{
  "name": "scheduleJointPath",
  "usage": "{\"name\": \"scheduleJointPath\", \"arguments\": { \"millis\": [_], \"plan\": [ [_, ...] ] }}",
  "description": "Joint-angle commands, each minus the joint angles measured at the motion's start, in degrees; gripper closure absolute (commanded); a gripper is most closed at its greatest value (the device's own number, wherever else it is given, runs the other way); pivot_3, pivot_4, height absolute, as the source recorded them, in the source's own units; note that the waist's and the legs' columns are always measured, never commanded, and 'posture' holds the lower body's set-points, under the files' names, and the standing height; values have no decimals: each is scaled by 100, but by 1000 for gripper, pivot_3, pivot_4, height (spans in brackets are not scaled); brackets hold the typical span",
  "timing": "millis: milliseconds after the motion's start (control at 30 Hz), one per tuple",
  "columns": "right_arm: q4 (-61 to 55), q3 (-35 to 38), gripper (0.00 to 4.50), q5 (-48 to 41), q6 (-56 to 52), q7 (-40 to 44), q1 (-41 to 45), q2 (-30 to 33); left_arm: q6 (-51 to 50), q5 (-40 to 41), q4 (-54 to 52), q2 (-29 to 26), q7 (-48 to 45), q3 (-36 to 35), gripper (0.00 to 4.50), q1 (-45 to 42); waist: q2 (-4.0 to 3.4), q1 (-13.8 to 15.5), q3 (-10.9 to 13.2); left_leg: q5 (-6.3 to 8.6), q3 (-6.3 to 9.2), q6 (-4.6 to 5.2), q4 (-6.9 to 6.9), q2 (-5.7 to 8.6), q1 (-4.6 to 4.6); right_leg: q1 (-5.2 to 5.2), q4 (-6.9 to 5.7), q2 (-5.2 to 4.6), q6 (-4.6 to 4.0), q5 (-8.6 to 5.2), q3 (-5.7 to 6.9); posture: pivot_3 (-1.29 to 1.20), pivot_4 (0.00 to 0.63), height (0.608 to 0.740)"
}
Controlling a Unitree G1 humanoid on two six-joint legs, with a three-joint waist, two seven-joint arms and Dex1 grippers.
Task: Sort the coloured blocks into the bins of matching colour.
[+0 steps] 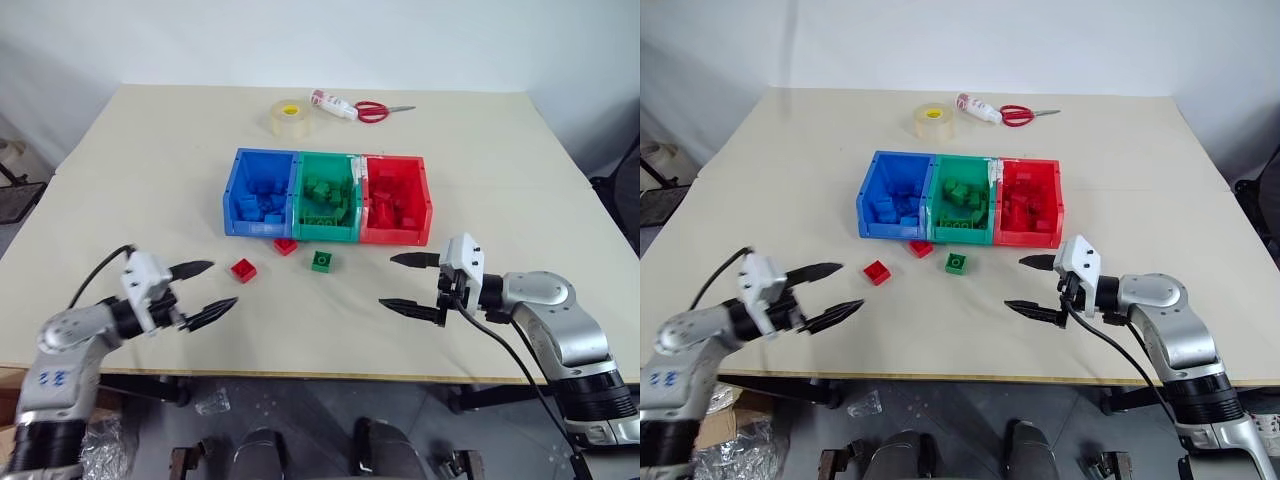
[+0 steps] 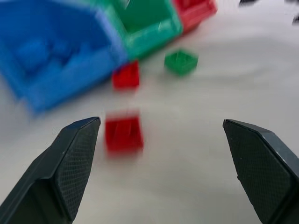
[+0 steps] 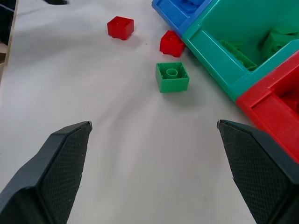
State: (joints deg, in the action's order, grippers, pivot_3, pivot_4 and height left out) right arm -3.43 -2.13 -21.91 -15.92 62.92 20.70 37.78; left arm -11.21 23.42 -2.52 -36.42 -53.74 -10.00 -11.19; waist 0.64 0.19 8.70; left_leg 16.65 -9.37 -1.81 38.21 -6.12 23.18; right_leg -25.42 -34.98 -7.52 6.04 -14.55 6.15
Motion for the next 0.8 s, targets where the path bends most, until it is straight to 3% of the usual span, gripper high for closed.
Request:
{"name": "scheduleJointPath", "arguments": {
  "millis": [33, 300, 800],
  "plan": [
    [-192, 119, 0, -34, 73, -63, -42, 9, -137, -226, -10, 277, 139, 567, 27, -499, 0, -7, 0, 0, 0, -1, 0, 0, 0, -1, -1, 1, 0, 0, 0, 0, 150, 740],
    [-535, 344, 0, -69, 4, -356, -402, 77, -391, -914, 689, 1046, 657, 1501, 27, -1412, 0, -14, 0, -3, 0, -5, -1, -1, -2, -1, 0, 4, 1, 0, 0, 0, 150, 740],
    [-1071, 520, 0, -120, -174, -754, -868, 71, 193, -1656, 2193, 1812, 1047, 1921, 27, -2214, 1, -2, 1, -2, 0, -4, 6, 0, 0, 0, 1, 3, 2, 1, 0, 0, 150, 740]
  ]
}}
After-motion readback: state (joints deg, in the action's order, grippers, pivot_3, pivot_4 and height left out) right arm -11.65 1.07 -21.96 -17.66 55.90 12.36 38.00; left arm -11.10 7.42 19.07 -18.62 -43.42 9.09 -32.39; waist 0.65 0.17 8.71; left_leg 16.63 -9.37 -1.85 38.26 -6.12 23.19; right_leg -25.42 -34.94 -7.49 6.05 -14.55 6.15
